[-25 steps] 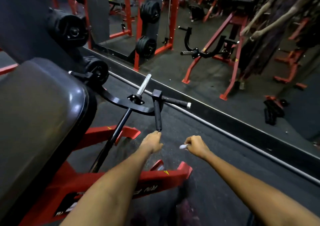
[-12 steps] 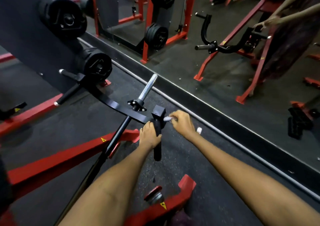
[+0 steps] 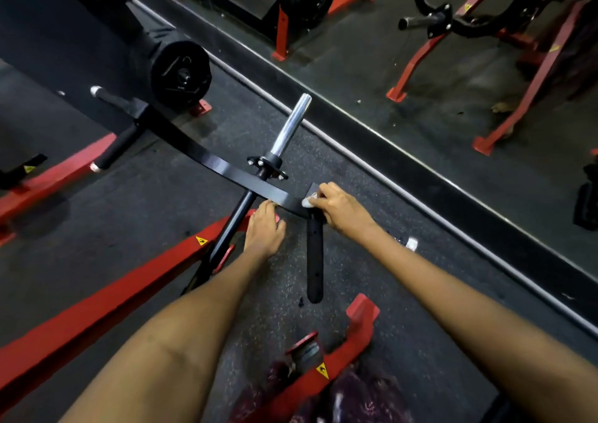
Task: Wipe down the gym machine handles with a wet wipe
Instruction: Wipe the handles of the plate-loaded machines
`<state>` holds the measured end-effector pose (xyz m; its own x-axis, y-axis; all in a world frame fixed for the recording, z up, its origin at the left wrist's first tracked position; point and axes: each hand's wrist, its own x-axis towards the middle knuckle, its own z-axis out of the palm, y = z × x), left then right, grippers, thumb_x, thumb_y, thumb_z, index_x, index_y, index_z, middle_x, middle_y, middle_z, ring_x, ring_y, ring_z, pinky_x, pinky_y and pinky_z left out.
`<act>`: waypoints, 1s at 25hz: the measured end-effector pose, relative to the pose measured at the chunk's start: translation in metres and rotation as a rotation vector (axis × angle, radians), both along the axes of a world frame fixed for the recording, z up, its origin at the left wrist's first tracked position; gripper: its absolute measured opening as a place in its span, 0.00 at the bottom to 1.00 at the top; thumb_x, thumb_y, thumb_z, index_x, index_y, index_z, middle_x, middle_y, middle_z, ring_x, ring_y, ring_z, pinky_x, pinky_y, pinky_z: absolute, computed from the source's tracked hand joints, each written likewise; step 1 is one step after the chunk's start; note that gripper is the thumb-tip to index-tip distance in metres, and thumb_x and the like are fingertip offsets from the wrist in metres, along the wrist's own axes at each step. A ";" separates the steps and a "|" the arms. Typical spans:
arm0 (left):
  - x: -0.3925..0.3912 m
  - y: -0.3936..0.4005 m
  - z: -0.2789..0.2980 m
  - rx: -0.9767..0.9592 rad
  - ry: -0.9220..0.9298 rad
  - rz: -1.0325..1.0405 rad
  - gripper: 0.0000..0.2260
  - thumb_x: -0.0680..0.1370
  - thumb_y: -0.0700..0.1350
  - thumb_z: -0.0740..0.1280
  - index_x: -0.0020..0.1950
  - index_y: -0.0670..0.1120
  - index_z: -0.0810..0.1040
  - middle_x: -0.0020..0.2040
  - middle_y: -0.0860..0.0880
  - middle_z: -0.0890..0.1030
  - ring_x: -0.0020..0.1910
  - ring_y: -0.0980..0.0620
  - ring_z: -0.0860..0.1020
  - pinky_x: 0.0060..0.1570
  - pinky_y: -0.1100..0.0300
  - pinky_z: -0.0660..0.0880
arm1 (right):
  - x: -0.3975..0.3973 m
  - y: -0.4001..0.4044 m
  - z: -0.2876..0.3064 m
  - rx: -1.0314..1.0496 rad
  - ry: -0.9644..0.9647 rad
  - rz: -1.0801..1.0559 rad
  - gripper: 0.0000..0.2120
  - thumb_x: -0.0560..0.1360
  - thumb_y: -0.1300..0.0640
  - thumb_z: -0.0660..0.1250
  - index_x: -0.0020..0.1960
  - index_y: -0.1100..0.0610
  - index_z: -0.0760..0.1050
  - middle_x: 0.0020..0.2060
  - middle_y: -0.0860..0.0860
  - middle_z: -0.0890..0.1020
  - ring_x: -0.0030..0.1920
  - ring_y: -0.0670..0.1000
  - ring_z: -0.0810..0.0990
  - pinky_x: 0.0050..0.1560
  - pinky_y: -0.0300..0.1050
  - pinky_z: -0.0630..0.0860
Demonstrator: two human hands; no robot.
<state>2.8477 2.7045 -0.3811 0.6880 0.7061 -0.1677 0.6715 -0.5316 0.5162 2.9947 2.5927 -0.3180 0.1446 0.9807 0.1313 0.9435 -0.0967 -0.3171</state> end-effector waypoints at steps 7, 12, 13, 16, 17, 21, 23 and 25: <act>0.010 0.004 -0.004 -0.032 -0.119 -0.009 0.14 0.79 0.40 0.59 0.64 0.38 0.70 0.62 0.41 0.72 0.60 0.43 0.71 0.62 0.53 0.65 | 0.006 0.012 0.024 -0.132 0.026 -0.197 0.09 0.73 0.63 0.64 0.49 0.62 0.82 0.44 0.59 0.75 0.47 0.60 0.76 0.43 0.51 0.75; 0.037 0.004 0.019 -0.177 -0.358 0.098 0.13 0.82 0.43 0.56 0.63 0.38 0.71 0.60 0.41 0.75 0.60 0.45 0.72 0.56 0.61 0.64 | -0.001 -0.019 0.000 -0.023 0.063 -0.076 0.11 0.66 0.70 0.67 0.44 0.60 0.83 0.38 0.58 0.77 0.39 0.59 0.77 0.34 0.46 0.76; 0.047 0.006 0.024 -0.183 -0.392 0.092 0.14 0.82 0.44 0.56 0.63 0.38 0.71 0.60 0.41 0.75 0.59 0.46 0.72 0.57 0.60 0.64 | 0.009 -0.029 0.000 -0.025 0.080 -0.129 0.11 0.66 0.71 0.67 0.44 0.60 0.83 0.38 0.58 0.78 0.39 0.59 0.78 0.35 0.47 0.78; 0.082 0.003 0.036 -0.150 -0.457 0.047 0.15 0.80 0.47 0.56 0.58 0.38 0.74 0.57 0.41 0.76 0.58 0.44 0.73 0.61 0.52 0.66 | 0.031 -0.041 -0.006 0.063 0.151 -0.394 0.12 0.67 0.71 0.65 0.43 0.61 0.84 0.40 0.57 0.81 0.43 0.60 0.80 0.42 0.52 0.79; 0.094 -0.001 0.038 -0.114 -0.437 0.032 0.14 0.80 0.47 0.57 0.57 0.39 0.75 0.56 0.42 0.77 0.57 0.44 0.74 0.61 0.50 0.66 | 0.028 -0.038 -0.006 0.063 0.156 -0.417 0.11 0.67 0.71 0.65 0.43 0.61 0.84 0.40 0.57 0.82 0.44 0.60 0.80 0.43 0.52 0.79; 0.114 -0.017 0.027 0.156 -0.247 -0.116 0.18 0.80 0.50 0.53 0.53 0.41 0.79 0.56 0.45 0.79 0.58 0.45 0.74 0.61 0.50 0.65 | 0.015 -0.040 -0.012 -0.103 0.158 -0.266 0.08 0.67 0.69 0.67 0.41 0.61 0.83 0.43 0.56 0.82 0.46 0.59 0.79 0.43 0.52 0.79; 0.113 -0.016 0.025 0.179 -0.205 -0.127 0.19 0.81 0.49 0.53 0.51 0.41 0.80 0.54 0.45 0.81 0.56 0.44 0.75 0.58 0.51 0.66 | 0.029 -0.055 -0.010 -0.133 0.154 -0.238 0.10 0.66 0.71 0.66 0.41 0.61 0.83 0.44 0.55 0.82 0.46 0.58 0.79 0.47 0.50 0.78; 0.114 -0.015 0.029 0.110 -0.143 -0.112 0.17 0.81 0.48 0.55 0.49 0.40 0.79 0.52 0.42 0.81 0.53 0.41 0.76 0.52 0.51 0.68 | 0.037 -0.059 -0.008 -0.127 0.173 -0.317 0.12 0.66 0.72 0.64 0.41 0.61 0.83 0.43 0.56 0.83 0.47 0.58 0.79 0.50 0.50 0.78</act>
<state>2.9616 2.6898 -0.3519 0.7747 0.6323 0.0109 0.5290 -0.6574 0.5367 3.0315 2.5334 -0.3260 0.4526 0.8908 -0.0415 0.7943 -0.4238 -0.4353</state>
